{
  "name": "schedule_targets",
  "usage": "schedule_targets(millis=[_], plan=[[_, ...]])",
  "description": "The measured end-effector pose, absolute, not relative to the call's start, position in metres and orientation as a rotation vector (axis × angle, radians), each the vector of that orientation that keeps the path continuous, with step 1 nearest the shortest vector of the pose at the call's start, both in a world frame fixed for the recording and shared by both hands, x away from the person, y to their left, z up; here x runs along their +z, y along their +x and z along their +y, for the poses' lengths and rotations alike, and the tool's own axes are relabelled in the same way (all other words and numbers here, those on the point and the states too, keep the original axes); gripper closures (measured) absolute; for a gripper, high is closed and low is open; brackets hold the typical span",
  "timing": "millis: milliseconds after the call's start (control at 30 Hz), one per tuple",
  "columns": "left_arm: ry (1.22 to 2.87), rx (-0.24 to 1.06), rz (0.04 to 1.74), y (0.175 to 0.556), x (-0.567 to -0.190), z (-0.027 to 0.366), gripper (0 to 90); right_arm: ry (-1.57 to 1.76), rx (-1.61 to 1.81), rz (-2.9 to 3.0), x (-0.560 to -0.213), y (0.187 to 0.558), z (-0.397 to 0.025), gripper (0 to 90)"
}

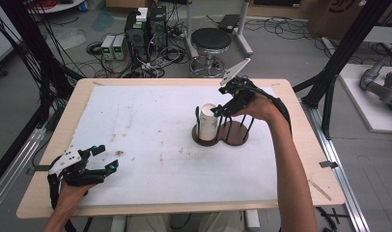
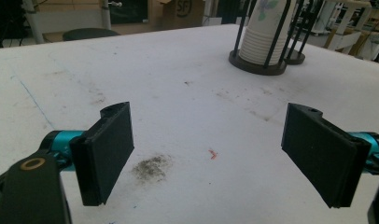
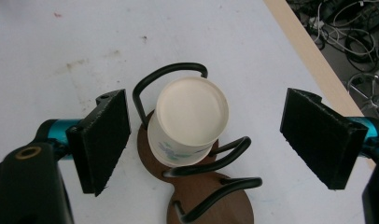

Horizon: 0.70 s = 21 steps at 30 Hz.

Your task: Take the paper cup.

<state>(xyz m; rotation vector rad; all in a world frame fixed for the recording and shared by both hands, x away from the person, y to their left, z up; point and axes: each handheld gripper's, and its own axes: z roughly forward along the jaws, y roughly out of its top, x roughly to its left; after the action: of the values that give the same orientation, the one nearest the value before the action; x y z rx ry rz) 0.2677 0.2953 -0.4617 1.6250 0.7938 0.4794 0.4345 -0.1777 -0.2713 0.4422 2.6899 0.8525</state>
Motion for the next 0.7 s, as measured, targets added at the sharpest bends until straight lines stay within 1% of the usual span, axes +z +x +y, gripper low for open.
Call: schedule_targets(millis=[700], plan=[[1.630, 0.479, 0.802, 0.268, -0.462, 0.295, 16.7, 0.372, 0.582, 2.783, -0.290, 0.449, -0.143, 16.8]])
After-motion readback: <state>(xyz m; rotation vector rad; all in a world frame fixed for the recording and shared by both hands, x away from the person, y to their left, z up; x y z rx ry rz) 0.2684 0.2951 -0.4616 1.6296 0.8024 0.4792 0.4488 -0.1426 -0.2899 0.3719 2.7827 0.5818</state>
